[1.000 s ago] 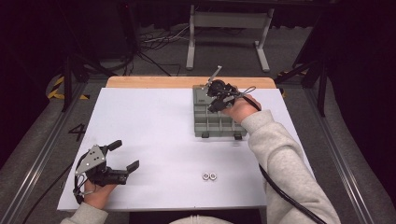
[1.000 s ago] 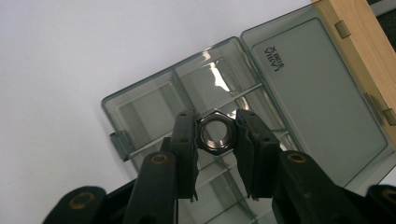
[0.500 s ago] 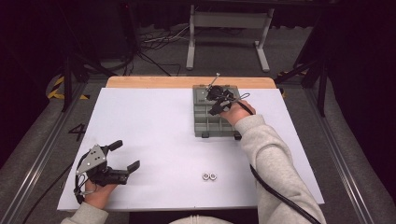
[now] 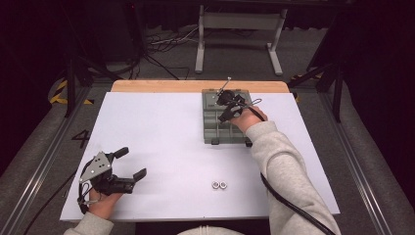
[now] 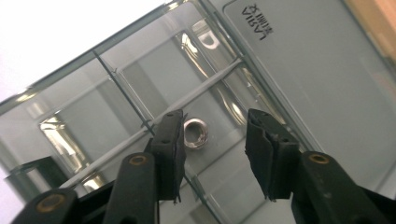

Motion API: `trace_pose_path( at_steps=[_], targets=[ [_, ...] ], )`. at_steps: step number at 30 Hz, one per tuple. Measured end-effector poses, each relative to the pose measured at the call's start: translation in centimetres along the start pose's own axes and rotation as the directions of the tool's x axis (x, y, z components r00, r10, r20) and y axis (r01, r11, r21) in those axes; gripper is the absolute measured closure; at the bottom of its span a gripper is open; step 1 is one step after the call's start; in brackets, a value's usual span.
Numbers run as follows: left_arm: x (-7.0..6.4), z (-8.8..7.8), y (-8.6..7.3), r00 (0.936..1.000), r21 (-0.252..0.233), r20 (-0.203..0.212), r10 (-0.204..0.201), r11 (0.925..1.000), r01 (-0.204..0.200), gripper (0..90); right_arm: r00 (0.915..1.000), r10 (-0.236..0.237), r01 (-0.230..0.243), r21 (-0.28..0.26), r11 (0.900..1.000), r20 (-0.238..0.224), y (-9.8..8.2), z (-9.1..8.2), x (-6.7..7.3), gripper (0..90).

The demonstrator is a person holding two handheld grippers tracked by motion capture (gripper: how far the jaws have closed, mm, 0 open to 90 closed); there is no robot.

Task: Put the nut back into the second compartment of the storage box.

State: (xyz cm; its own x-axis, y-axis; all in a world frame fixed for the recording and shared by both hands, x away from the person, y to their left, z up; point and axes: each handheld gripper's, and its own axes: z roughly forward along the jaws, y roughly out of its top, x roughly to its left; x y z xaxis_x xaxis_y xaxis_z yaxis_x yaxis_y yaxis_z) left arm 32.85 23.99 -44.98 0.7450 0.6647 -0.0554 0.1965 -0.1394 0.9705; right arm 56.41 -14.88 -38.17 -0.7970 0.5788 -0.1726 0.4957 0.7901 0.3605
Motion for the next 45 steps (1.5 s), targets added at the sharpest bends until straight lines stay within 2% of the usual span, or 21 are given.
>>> trace_pose_path(
  at_steps=[4,7,10,12,14,16,18,21,24,26,30,32,35,37,39,40,42,45],
  targets=[
    [0.0,0.0,0.0,1.0000,0.001,0.003,-0.002,1.0000,0.002,1.1,1.0000,-0.005,0.005,-0.030,1.000,0.008,0.0,-1.8,0.2,49.4],
    [0.0,0.0,0.0,1.0000,-0.001,0.005,-0.002,1.0000,0.002,1.0,0.9998,-0.018,0.018,-0.058,0.998,0.001,-0.2,-3.7,0.7,38.4],
    [0.0,0.0,0.0,1.0000,0.001,0.005,-0.002,1.0000,0.002,1.0,0.9984,-0.056,0.055,-0.088,0.995,-0.008,-0.8,-5.9,2.0,25.4],
    [0.0,0.0,0.0,1.0000,-0.002,0.006,-0.002,1.0000,0.002,0.9,0.9962,-0.086,0.085,-0.101,0.991,-0.010,-1.3,-7.2,2.9,21.0],
    [0.0,0.1,0.0,1.0000,-0.001,0.008,-0.004,1.0000,0.004,0.8,0.9948,-0.102,0.100,-0.110,0.989,-0.010,-1.5,-7.8,3.4,19.9],
    [-0.1,0.1,0.1,1.0000,0.000,0.009,-0.002,1.0000,0.002,0.8,0.9899,-0.139,0.135,-0.127,0.983,-0.026,-2.6,-9.9,5.1,19.0],
    [-0.1,0.1,0.1,1.0000,0.002,0.010,0.000,1.0000,0.000,0.8,0.9891,-0.143,0.138,-0.127,0.982,-0.032,-2.8,-10.2,5.4,19.1],
    [-0.1,0.2,0.1,1.0000,0.001,0.009,0.000,1.0000,0.000,0.7,0.9831,-0.176,0.168,-0.131,0.977,-0.051,-4.3,-11.2,7.3,19.4],
    [-0.1,0.2,0.1,1.0000,0.002,0.009,0.000,1.0000,0.000,0.7,0.9752,-0.210,0.201,-0.120,0.972,-0.070,-5.9,-10.9,9.3,19.1],
    [-0.1,0.2,0.1,1.0000,0.003,0.009,-0.002,1.0000,0.002,0.7,0.9736,-0.214,0.204,-0.117,0.972,-0.079,-6.3,-10.7,9.9,19.2],
    [-0.2,0.2,0.2,1.0000,0.000,0.009,0.002,1.0000,-0.002,0.7,0.9646,-0.239,0.230,-0.090,0.969,-0.111,-8.0,-8.9,12.0,19.3],
    [-0.2,0.3,0.1,0.9999,0.001,0.012,0.001,1.0000,-0.001,0.7,0.9568,-0.256,0.249,-0.069,0.966,-0.137,-8.7,-7.8,13.4,20.2],
    [-0.2,0.3,0.1,0.9999,0.003,0.013,0.001,1.0000,-0.001,0.6,0.9500,-0.264,0.259,-0.053,0.964,-0.167,-9.4,-6.6,14.6,23.1],
    [-0.2,0.3,0.1,0.9999,0.000,0.012,-0.001,1.0000,0.001,0.6,0.9470,-0.268,0.264,-0.044,0.963,-0.177,-9.6,-6.4,14.9,23.9],
    [-0.2,0.3,0.1,0.9999,-0.001,0.013,0.001,1.0000,-0.001,0.6,0.9430,-0.274,0.275,-0.024,0.961,-0.188,-10.0,-5.3,15.7,27.1],
    [-0.2,0.3,0.1,0.9999,-0.002,0.013,0.002,1.0000,-0.001,0.6,0.9338,-0.290,0.295,-0.006,0.955,-0.210,-10.2,-4.7,16.0,30.3],
    [-0.2,0.3,0.1,0.9999,-0.002,0.013,0.002,1.0000,-0.002,0.6,0.9310,-0.293,0.301,0.001,0.954,-0.218,-10.3,-4.3,16.2,32.2],
    [-0.1,0.2,0.1,0.9999,-0.001,0.013,0.002,1.0000,-0.001,0.6,0.9173,-0.311,0.325,0.019,0.945,-0.249,-10.5,-3.6,17.0,38.6]
  ],
)
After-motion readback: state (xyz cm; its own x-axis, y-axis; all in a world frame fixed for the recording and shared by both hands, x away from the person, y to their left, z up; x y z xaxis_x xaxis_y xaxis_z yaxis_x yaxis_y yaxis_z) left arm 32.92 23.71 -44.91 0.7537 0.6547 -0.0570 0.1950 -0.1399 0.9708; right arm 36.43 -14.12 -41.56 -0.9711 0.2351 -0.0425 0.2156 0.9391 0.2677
